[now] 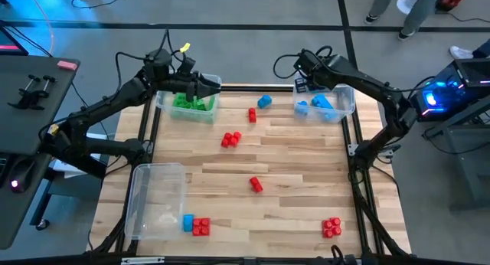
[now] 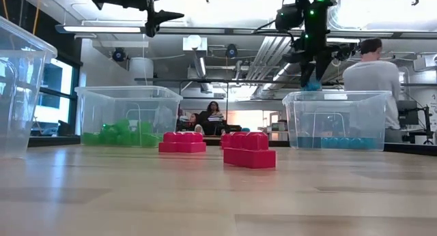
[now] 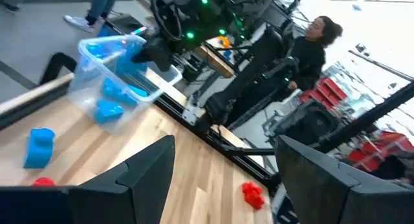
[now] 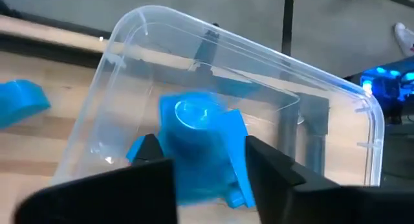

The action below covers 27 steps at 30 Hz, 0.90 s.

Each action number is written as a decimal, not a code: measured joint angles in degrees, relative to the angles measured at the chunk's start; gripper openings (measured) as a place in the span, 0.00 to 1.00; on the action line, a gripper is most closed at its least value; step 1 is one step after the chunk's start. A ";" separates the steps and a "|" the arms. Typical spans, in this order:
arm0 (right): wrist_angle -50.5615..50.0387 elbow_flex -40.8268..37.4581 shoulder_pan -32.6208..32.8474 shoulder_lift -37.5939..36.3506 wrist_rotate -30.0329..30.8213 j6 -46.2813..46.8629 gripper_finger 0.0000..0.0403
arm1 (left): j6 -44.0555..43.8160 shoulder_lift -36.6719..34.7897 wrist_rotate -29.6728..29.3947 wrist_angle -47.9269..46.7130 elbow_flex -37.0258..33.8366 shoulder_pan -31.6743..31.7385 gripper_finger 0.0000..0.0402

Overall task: Sort blocks
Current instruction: Put the blue game piece into the top right transparent bin

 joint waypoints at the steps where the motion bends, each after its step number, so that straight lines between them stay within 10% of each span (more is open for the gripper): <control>1: -0.02 0.00 -0.20 0.00 0.03 -0.85 0.27 | 0.07 0.00 -0.93 0.00 0.00 -0.10 0.63; 11: 2.93 1.61 -2.16 -0.91 -2.85 -6.14 0.50 | 2.63 0.00 -6.83 0.00 0.00 -0.28 0.63; 21: 31.34 5.18 2.10 0.23 -15.50 -3.62 0.50 | 3.10 3.76 -6.85 1.08 0.00 -0.28 0.63; 27: 32.77 5.09 4.89 11.23 -16.51 1.35 0.32 | 0.66 4.28 -6.70 0.95 0.00 -0.28 0.63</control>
